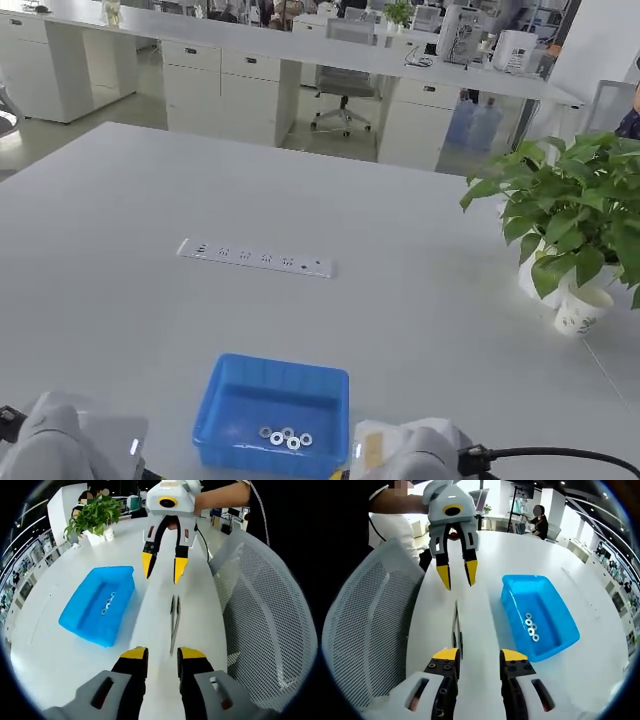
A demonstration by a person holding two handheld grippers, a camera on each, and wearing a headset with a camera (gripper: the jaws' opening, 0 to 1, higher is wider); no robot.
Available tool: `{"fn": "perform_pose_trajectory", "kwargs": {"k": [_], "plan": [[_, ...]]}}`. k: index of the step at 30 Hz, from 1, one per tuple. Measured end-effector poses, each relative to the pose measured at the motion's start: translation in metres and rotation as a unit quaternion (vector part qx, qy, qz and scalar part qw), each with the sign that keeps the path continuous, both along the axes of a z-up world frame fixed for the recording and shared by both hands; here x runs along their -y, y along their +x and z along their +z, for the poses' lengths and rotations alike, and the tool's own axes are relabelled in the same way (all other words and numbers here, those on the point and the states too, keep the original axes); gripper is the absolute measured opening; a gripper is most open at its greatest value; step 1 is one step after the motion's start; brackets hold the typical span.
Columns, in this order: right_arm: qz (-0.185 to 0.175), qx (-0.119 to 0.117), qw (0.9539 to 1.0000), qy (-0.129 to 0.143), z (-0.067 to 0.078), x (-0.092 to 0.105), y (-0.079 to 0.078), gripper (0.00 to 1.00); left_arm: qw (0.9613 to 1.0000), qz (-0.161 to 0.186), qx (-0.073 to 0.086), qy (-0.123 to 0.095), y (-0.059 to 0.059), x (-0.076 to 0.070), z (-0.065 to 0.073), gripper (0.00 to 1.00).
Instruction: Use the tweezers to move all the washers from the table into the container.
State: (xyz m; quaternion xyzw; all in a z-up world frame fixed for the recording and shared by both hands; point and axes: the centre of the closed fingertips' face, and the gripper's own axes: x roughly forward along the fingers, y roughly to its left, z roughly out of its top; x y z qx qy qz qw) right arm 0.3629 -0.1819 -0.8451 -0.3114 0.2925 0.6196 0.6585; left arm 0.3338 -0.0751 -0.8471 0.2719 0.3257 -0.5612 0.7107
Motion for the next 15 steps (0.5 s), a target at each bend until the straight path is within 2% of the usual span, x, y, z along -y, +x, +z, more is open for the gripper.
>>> {"fn": "perform_pose_trajectory", "kwargs": {"k": [3, 5, 8, 11, 15], "plan": [[-0.023, -0.002, 0.9997, 0.009, 0.004, 0.008, 0.005, 0.36, 0.9997, 0.022, 0.002, -0.012, 0.002, -0.003, 0.006, 0.3], [-0.045, 0.002, 0.9988, 0.02, 0.009, 0.013, 0.01, 0.37, 0.9986, 0.04, -0.002, -0.035, 0.002, -0.002, 0.011, 0.33], [-0.07, 0.009, 0.9972, 0.026, 0.014, 0.021, 0.017, 0.41, 0.9976, 0.054, 0.013, -0.041, 0.006, -0.006, 0.017, 0.37], [-0.098, 0.015, 0.9942, 0.043, 0.021, 0.029, 0.023, 0.45, 0.9951, 0.079, 0.027, -0.052, 0.011, -0.009, 0.023, 0.41], [-0.122, 0.023, 0.9902, 0.065, 0.03, 0.036, 0.026, 0.5, 0.9922, 0.098, 0.035, -0.069, 0.013, -0.011, 0.031, 0.47]]}}
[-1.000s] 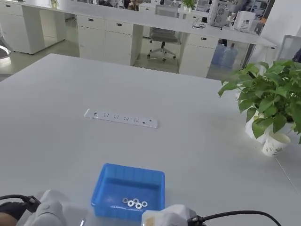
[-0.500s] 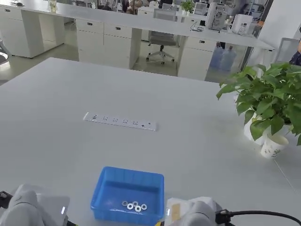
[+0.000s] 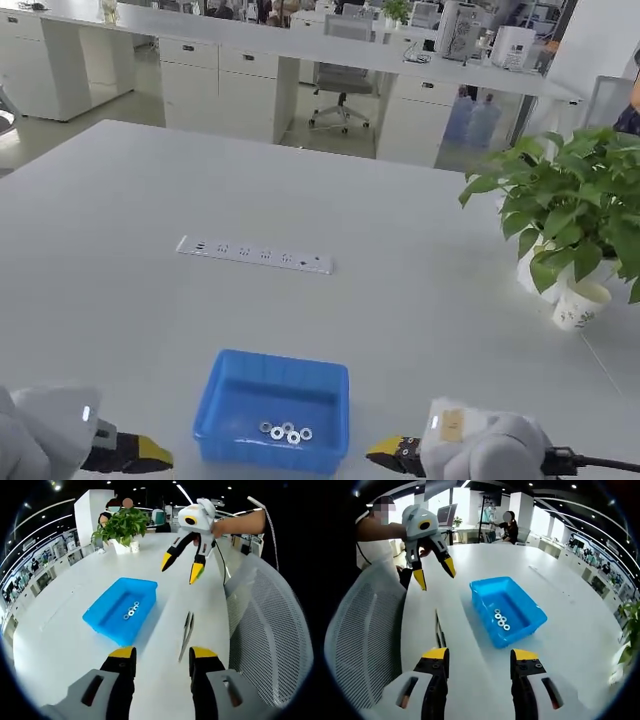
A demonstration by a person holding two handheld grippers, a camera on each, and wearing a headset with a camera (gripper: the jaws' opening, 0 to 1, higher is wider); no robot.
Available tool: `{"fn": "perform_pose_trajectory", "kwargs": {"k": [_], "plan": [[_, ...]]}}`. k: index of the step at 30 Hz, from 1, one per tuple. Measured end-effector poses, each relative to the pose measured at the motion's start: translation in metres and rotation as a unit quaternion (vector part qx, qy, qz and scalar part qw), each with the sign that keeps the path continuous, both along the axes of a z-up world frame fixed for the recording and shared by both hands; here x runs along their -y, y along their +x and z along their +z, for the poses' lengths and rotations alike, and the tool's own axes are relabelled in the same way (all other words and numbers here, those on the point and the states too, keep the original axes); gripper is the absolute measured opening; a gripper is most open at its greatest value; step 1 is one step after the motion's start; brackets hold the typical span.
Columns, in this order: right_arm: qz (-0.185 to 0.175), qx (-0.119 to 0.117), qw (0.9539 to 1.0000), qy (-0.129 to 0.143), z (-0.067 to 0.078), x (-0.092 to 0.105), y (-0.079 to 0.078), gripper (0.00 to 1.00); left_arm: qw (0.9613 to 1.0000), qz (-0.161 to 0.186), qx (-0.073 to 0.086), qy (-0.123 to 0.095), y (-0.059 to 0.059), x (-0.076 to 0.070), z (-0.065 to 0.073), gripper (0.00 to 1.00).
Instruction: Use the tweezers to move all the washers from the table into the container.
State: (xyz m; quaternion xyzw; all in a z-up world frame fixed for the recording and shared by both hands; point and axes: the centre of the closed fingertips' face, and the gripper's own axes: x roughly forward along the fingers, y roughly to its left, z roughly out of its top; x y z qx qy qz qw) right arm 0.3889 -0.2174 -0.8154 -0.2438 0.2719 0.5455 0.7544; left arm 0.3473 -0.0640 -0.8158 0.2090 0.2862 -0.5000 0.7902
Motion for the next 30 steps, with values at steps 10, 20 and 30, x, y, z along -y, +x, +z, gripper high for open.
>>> {"fn": "perform_pose_trajectory", "kwargs": {"k": [10, 20, 30], "plan": [[-0.061, 0.025, 0.9966, 0.049, 0.017, 0.021, -0.001, 0.65, 0.9986, 0.035, 0.026, -0.029, 0.001, -0.002, 0.02, 0.6], [-0.092, 0.023, 0.9919, 0.086, 0.02, 0.035, -0.013, 0.82, 0.9944, 0.072, 0.044, -0.064, -0.004, -0.006, 0.027, 0.77], [-0.1, 0.019, 0.9899, 0.099, 0.016, 0.045, -0.021, 1.0, 0.9887, 0.112, 0.042, -0.09, -0.014, -0.009, 0.026, 0.92]]}}
